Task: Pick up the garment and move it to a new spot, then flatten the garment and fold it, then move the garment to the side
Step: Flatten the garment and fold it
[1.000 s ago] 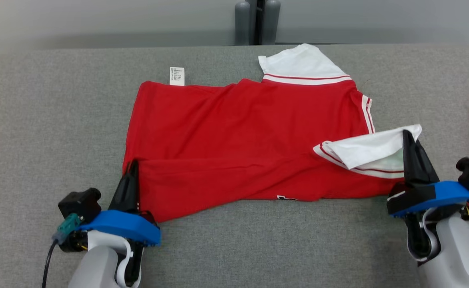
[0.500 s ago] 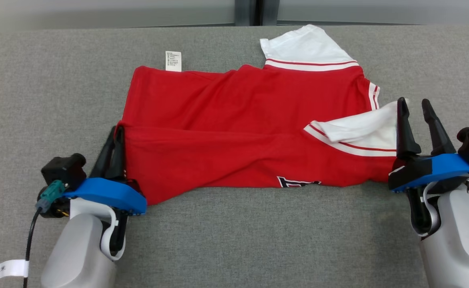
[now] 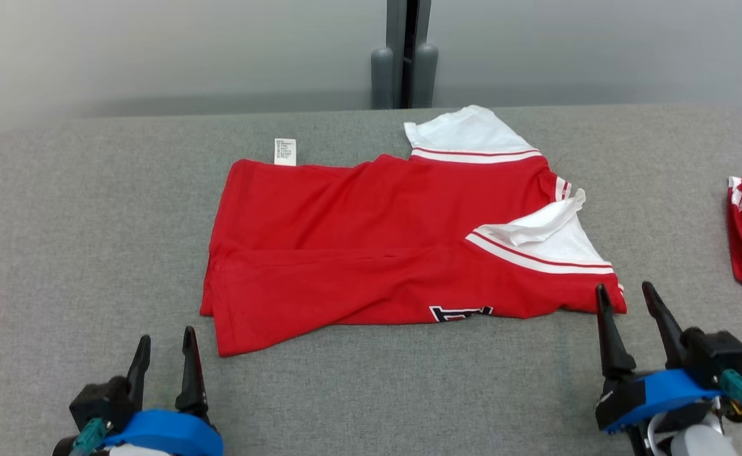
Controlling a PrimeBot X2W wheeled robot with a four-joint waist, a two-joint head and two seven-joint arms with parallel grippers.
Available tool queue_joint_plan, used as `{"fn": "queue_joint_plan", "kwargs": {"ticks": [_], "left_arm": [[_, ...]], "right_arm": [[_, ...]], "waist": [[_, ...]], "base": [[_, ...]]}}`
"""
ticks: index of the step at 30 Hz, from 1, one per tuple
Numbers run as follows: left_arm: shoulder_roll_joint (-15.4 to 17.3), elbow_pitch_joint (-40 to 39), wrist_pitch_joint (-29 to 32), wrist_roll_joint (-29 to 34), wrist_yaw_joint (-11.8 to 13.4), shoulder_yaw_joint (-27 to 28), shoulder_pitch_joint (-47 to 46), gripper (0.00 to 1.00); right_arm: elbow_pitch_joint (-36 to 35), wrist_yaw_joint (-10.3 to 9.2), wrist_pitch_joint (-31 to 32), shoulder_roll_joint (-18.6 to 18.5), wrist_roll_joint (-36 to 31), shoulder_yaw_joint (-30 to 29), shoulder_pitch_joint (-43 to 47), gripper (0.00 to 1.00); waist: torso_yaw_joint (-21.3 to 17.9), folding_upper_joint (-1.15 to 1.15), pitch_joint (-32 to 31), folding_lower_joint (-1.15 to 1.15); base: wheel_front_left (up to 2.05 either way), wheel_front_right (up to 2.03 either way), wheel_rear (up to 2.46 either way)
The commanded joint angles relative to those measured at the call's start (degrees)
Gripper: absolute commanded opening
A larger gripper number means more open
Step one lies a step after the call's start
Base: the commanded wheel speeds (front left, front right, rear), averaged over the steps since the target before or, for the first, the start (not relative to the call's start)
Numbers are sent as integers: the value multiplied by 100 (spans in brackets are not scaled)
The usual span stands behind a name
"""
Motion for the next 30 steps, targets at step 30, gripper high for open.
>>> {"fn": "queue_joint_plan", "kwargs": {"ticks": [30], "left_arm": [[-36, -226, -2, -361, -20, -617, 454, 100]], "right_arm": [[896, -2, -17, 82, 163, -338, 3, 100]], "waist": [[100, 0, -139, 1]], "base": [[0, 0, 0]]}}
